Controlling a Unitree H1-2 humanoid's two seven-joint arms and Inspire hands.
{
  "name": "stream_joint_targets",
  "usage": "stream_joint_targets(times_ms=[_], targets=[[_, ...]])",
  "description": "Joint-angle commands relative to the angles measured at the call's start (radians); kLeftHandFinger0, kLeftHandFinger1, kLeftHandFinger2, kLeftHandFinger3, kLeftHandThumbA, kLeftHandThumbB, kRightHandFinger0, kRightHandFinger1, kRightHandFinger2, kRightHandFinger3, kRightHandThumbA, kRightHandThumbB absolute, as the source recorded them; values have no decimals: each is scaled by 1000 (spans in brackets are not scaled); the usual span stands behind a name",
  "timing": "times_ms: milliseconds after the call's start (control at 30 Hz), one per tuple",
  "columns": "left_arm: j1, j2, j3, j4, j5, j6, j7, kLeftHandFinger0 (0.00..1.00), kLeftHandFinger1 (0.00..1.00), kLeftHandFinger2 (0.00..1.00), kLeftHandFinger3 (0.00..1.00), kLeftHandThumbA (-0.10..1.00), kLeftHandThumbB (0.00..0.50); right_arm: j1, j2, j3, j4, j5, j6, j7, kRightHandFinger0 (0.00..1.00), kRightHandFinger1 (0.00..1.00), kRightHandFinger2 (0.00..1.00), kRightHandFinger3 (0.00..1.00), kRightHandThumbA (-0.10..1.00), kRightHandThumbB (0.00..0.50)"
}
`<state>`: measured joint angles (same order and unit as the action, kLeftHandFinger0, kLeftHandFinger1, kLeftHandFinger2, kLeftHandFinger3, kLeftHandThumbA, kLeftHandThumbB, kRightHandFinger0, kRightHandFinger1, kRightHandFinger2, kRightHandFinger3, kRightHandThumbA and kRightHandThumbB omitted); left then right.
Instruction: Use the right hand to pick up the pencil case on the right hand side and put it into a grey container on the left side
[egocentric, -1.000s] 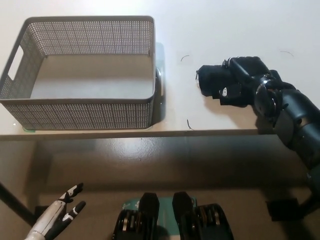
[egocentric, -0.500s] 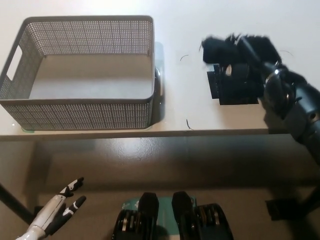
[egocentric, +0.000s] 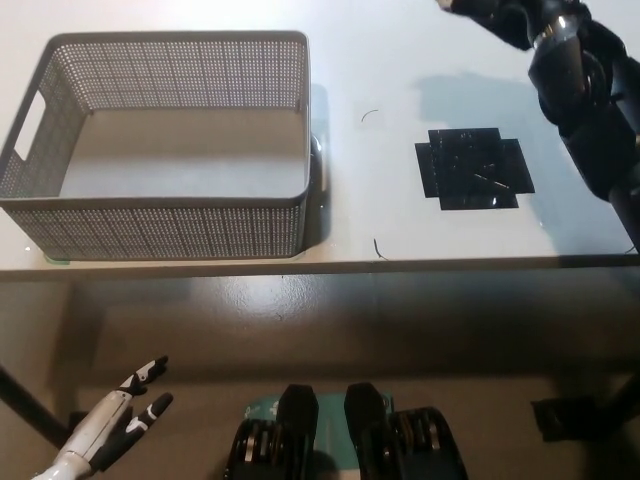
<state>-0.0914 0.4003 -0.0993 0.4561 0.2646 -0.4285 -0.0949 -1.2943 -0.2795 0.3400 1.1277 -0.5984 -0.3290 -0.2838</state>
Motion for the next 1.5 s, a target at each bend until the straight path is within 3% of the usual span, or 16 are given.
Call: stream_joint_targets(times_ms=[0,433,467,667,767,833,967,1033,1133,1167,1233,1267,1333,1367,1400,1467], targets=[[-1,32,7,-27,3,-14,-2,1000,1000,1000,1000,1000,489,-92,0,-11,-66,23,-22,10,0,362,745,879,-100,162],[9,33,5,-21,7,-26,-2,1000,1000,1000,1000,1000,472,-207,161,-12,-31,30,-25,-18,0,341,683,786,-100,187],[10,31,4,-22,7,-19,-4,1000,1000,1000,1000,1000,477,-217,185,-22,-24,44,-13,-9,0,368,725,822,-100,179],[4,27,0,-14,8,-24,-7,1000,1000,1000,1000,1000,459,-266,276,-24,43,50,-6,-48,0,384,751,847,-100,198],[0,25,0,-10,2,-18,-13,1000,1000,1000,1000,1000,461,-296,339,-28,86,71,-18,-22,0,351,696,716,-100,204],[-3,24,-5,-7,9,-27,-12,1000,1000,1000,1000,994,448,-301,367,-27,104,75,-25,-23,0,332,681,710,-100,186],[-9,23,-12,-6,16,-21,-17,1000,1000,1000,1000,978,452,-313,426,-12,147,68,-17,-28,0,311,689,703,-100,201],[-14,25,-16,-9,21,-29,-18,1000,1000,1000,1000,968,428,-316,451,7,168,50,-13,-35,0,294,676,699,-100,193],[-19,29,-25,-20,37,-23,-18,1000,1000,1000,1000,988,405,-313,469,14,192,49,-24,-49,0,265,611,615,-100,199],[-20,31,-29,-26,49,-20,-15,1000,1000,1000,1000,1000,399,-310,477,19,199,45,-19,-59,0,246,581,733,-100,212],[-18,35,-30,-42,62,-19,-10,1000,1000,1000,1000,1000,396,-300,489,35,212,35,0,-56,0,129,480,376,-100,193],[-19,35,-31,-42,68,-21,-7,1000,1000,1000,1000,1000,396,-296,491,38,216,34,-5,-62,0,114,471,346,-100,208],[-23,32,-29,-36,50,-26,-16,1000,1000,1000,1000,1000,398,-283,493,45,226,34,-7,-64,0,117,498,455,-100,214],[-23,32,-29,-39,50,-25,-17,1000,1000,1000,1000,1000,401,-280,492,47,228,35,-3,-63,0,121,460,514,-100,212],[-24,31,-29,-43,49,-20,-18,1000,1000,1000,1000,1000,403,-275,490,48,234,38,0,-58,0,70,379,451,-100,202],[-31,31,-27,-38,41,-27,-22,1000,1000,1000,1000,1000,403,-272,487,50,239,40,-4,-70,0,6,323,335,-100,198]])
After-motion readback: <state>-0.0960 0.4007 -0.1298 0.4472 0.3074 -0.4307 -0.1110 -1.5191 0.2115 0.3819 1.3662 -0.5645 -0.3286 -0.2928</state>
